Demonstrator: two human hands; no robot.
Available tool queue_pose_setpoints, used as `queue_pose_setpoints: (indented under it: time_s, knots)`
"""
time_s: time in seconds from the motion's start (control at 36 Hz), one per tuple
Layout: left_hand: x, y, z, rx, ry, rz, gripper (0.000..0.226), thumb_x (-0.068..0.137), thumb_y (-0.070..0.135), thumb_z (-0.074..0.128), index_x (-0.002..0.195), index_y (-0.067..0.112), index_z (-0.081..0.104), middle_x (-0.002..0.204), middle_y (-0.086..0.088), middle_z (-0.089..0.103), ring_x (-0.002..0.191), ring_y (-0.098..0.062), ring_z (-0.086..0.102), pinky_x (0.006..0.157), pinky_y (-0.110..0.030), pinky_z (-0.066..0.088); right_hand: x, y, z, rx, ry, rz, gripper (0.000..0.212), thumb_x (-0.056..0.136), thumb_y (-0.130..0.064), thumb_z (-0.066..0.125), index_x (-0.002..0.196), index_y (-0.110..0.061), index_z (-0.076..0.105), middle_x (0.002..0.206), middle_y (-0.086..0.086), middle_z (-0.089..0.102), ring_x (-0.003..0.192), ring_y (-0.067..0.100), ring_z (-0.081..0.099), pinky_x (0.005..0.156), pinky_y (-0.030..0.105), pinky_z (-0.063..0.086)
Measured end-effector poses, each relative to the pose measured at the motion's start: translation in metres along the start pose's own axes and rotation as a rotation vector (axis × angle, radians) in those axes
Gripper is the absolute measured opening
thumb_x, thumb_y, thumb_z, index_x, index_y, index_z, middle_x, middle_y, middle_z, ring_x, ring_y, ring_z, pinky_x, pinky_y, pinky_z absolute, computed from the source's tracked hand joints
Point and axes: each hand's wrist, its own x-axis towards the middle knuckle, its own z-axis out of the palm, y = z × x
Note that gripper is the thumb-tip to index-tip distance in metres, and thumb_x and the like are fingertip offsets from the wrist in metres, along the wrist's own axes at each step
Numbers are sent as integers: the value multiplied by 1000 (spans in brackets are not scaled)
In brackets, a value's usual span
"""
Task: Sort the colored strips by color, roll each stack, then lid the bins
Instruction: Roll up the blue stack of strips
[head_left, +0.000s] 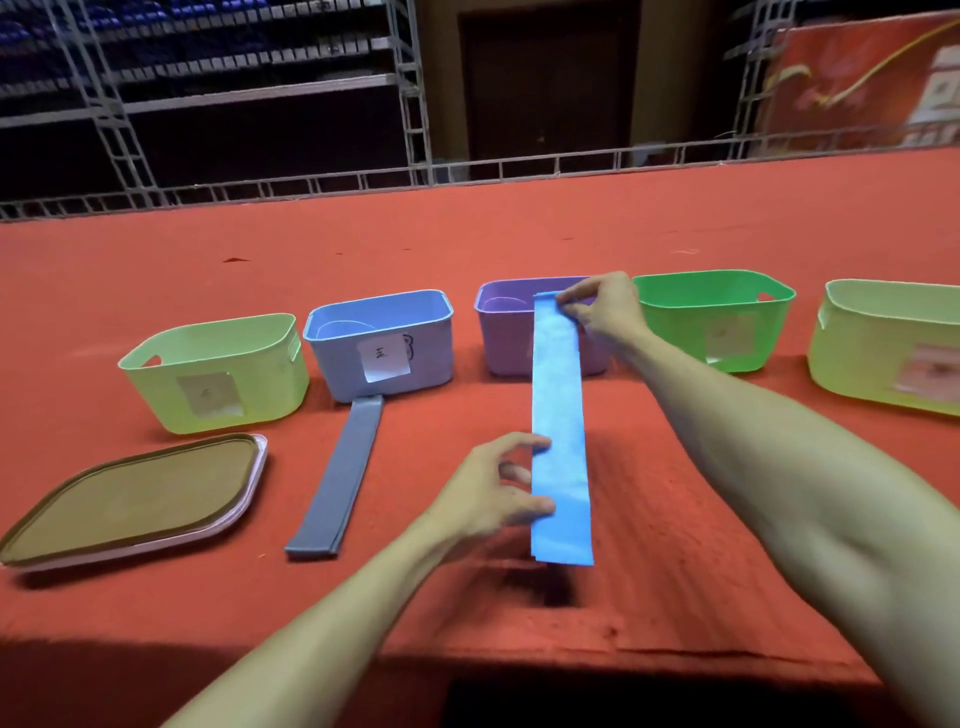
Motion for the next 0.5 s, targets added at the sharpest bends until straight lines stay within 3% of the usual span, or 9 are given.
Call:
queue_pose_setpoints:
  time_s: [0.08,0.19,0.25,0.33,0.42,0.5]
  knots:
    - [-2,-6,11,29,-20,-35,57,72,-11,74,120,16,56,58,4,53,58,-15,49,57,-24,40,-11,21,2,-24,-58,20,9,77,-6,73,83,-12,77,79,5,72,73,9,60,71,25,48]
    - [-7,-23,20,80,-56,-113,58,71,-9,76,121,12,56,58,3,54,53,-7,52,56,-19,42,-29,54,13,-34,-104,59,12,76,-4,74,77,-16,76,70,12,70,60,11,54,53,21,43]
    - [-8,-31,22,76,-60,-159,57,71,-8,76,121,12,57,56,3,53,49,-5,50,53,-17,43,-36,71,20,-38,-130,85,14,76,-2,73,76,-16,75,70,14,70,59,14,57,54,24,50]
    - [-9,-37,22,76,-81,-212,56,71,-5,77,121,12,57,60,-3,52,58,-15,50,57,-20,44,-44,89,30,-44,-170,104,9,76,-2,73,79,-10,76,73,15,72,60,17,61,63,29,55]
    - [-6,-41,19,62,-108,-256,55,72,-4,77,120,11,57,57,-2,50,55,-16,49,59,-27,47,-48,99,40,-62,-200,84,8,76,-2,73,80,-7,76,73,9,71,54,1,57,54,10,42]
    - [-2,-44,15,67,-129,-284,55,72,-6,76,121,8,55,53,-1,49,50,-15,48,56,-27,48,-47,107,53,-62,-211,79,9,75,-3,74,81,-8,77,77,6,72,51,-11,54,60,12,44]
